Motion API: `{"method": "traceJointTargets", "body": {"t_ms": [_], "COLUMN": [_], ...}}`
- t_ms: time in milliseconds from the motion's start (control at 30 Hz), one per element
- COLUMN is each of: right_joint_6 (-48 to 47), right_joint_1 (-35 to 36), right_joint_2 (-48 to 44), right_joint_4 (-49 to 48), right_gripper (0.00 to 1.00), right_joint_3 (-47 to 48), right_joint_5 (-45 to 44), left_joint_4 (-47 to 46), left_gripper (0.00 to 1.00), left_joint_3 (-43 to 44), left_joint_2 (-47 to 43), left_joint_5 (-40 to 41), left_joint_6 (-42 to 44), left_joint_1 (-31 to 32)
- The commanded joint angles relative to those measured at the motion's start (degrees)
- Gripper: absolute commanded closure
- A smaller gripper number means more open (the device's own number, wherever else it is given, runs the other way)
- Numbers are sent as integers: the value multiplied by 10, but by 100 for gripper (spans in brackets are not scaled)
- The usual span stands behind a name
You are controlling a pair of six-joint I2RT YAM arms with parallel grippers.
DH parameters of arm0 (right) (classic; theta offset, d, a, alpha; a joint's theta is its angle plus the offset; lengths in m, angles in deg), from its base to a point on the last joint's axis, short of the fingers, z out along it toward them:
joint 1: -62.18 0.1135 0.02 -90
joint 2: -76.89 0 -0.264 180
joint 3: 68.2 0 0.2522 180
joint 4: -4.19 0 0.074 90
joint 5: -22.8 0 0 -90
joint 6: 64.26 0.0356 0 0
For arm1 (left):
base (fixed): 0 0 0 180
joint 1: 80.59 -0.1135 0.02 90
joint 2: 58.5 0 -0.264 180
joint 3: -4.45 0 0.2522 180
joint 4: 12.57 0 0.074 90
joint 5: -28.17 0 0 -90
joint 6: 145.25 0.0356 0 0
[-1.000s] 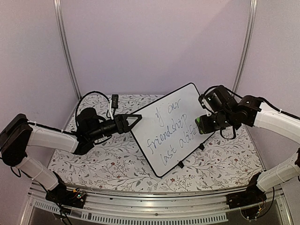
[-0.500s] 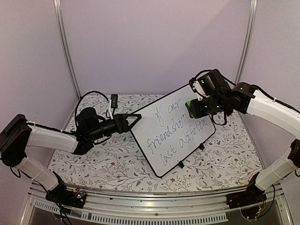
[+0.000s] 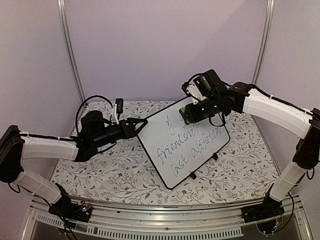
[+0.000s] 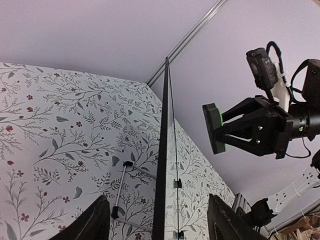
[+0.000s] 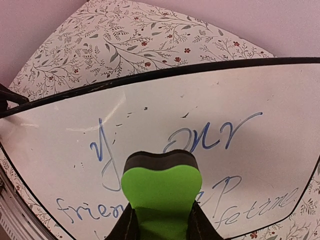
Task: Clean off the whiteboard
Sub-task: Erase the whiteboard at the center of the board.
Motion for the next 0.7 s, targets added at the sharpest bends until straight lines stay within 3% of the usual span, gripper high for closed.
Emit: {"method": "traceJointTargets", "body": {"t_ms": [0,133,333,500,667], "right_joint_6": [-10,-11,-17,-21,-21], "right_joint_1": [7,11,19,32,51], "right_joint_2": [15,28,47,85,110], "right_joint_4": [-9,-3,6,40,64], "right_gripper": [77,81,90,96,95], "right_joint_3": [38,54,75,112,139], "right_joint_5": [16,12,28,23,11], "left_joint_4": [32,31,8,-18,-24], "left_gripper": [38,56,70,90,97], "left_joint_3": [17,18,8,2,-1], "left_joint_2": [-4,0,-3,3,3], "left_joint_5": [1,-8,-9,-23,-20], "left_joint_6": [-6,-11,-7,-1,3], "left_joint_1": [-5,-5,-5,-5,-5]}}
